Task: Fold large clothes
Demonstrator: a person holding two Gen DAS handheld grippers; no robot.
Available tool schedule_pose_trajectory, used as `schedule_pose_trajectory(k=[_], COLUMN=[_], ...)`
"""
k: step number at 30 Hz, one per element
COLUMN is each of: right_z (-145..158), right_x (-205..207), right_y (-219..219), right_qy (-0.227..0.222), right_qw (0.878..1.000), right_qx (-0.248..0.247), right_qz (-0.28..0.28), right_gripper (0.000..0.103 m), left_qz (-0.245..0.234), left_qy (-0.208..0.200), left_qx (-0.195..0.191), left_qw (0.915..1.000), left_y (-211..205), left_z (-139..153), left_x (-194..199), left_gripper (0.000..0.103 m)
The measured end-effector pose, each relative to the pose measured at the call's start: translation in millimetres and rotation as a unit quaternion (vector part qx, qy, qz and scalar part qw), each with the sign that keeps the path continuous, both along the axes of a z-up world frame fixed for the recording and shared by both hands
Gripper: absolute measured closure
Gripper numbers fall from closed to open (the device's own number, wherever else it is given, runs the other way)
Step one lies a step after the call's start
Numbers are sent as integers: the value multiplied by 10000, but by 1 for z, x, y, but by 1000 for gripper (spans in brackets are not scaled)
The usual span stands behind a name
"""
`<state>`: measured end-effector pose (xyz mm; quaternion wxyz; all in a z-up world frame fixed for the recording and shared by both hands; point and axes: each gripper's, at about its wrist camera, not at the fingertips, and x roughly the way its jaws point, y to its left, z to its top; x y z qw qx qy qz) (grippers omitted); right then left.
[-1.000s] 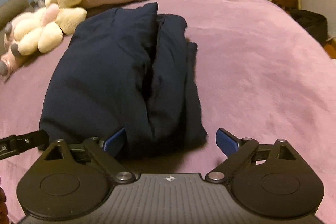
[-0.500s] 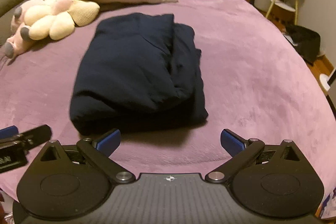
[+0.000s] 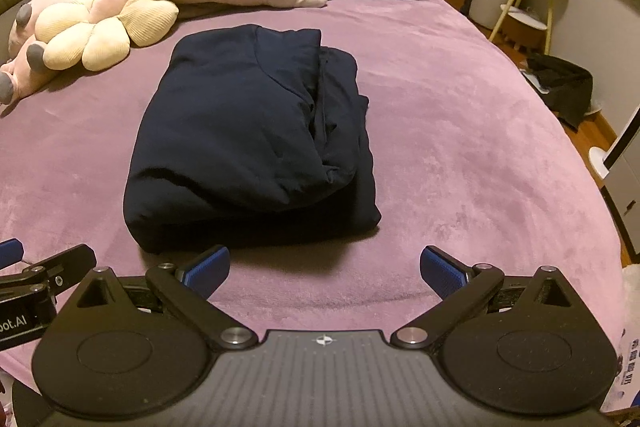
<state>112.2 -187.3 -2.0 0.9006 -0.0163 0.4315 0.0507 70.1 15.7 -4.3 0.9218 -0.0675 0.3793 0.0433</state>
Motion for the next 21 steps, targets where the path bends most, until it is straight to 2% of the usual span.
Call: schedule_pose_trajectory(k=[21], right_z=[-7], right_x=[-2], right_y=[0], right_qy=[140], right_qw=[9999], right_qx=[91], right_qz=[-41], right_gripper=[2], left_qz=[-42], left_qy=[59], left_qx=[86], left_qw=[9999], left_y=[-1], left_z=[-4], left_x=[1], left_gripper=[0])
